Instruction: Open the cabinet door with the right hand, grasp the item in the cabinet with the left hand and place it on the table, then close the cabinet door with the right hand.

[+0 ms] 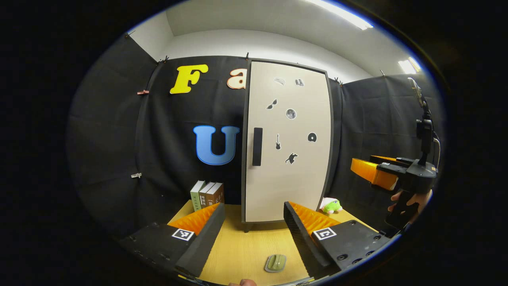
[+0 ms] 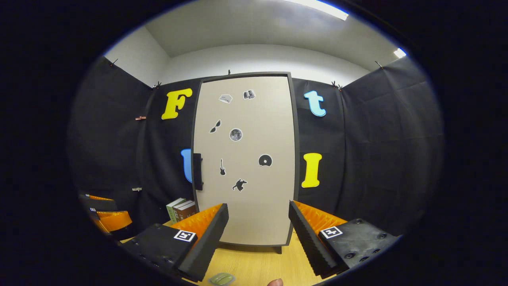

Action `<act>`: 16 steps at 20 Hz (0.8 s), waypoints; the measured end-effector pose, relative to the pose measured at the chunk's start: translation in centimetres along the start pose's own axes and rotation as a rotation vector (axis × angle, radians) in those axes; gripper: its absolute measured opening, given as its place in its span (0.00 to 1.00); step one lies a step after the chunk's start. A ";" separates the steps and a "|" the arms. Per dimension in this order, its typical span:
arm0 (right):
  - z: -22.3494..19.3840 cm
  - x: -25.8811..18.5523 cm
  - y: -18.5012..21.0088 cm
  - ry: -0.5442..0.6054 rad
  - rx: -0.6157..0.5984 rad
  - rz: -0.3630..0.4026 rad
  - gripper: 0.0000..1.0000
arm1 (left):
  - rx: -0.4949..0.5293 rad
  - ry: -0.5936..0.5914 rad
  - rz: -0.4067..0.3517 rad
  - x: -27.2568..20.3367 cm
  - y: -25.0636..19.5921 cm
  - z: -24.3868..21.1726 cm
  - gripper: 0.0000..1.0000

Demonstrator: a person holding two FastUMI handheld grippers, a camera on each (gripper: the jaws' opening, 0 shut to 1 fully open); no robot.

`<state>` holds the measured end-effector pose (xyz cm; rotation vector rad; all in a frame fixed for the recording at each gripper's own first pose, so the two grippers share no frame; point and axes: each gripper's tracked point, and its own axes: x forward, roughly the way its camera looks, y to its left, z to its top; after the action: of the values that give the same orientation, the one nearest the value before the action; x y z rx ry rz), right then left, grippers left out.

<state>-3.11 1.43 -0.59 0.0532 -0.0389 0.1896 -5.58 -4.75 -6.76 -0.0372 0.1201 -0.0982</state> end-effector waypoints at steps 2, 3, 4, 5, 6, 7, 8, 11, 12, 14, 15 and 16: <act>-0.1 0.0 -0.2 0.004 -0.001 -0.002 0.98 | -0.002 -0.001 -0.002 0.0 -0.2 0.0 0.93; 0.0 0.0 -0.2 0.003 0.005 -0.004 0.98 | -0.001 0.000 0.000 0.0 -0.1 0.0 0.93; 0.0 0.1 -0.2 0.002 0.011 -0.005 0.98 | -0.001 -0.001 0.000 0.0 -0.1 0.1 0.93; 0.0 0.0 -0.2 0.001 0.012 -0.004 0.98 | -0.002 -0.002 -0.001 0.1 -0.2 0.1 0.93; -0.1 0.0 -0.3 0.002 0.008 -0.004 0.98 | -0.003 -0.004 -0.001 0.1 -0.3 0.1 0.93; -0.1 -0.1 -0.3 0.003 0.004 -0.003 0.98 | -0.003 -0.006 -0.001 0.0 -0.3 0.1 0.93; -0.2 0.0 -0.3 0.006 0.003 -0.001 0.98 | -0.003 -0.007 0.000 0.0 -0.3 0.2 0.93; -0.1 -0.1 -0.3 0.004 0.008 0.001 0.98 | -0.007 -0.007 -0.003 0.0 -0.6 0.1 0.94; 0.0 -0.1 -0.3 0.002 0.010 0.001 0.98 | -0.009 -0.008 -0.005 0.0 -0.7 0.1 0.94; 0.0 -0.1 -0.5 0.001 0.009 -0.001 0.98 | -0.008 -0.010 -0.006 0.0 -0.8 0.3 0.93; -0.1 -0.1 -0.6 0.003 0.010 -0.001 0.98 | -0.005 -0.007 -0.005 -0.1 -0.9 0.2 0.94; -0.2 0.0 -0.6 0.005 0.010 -0.001 0.98 | 0.000 -0.006 -0.005 -0.1 -0.9 0.2 0.94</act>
<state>-2.97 0.83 -0.86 0.0630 -0.0329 0.1890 -5.70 -5.65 -6.55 -0.0383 0.1137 -0.1033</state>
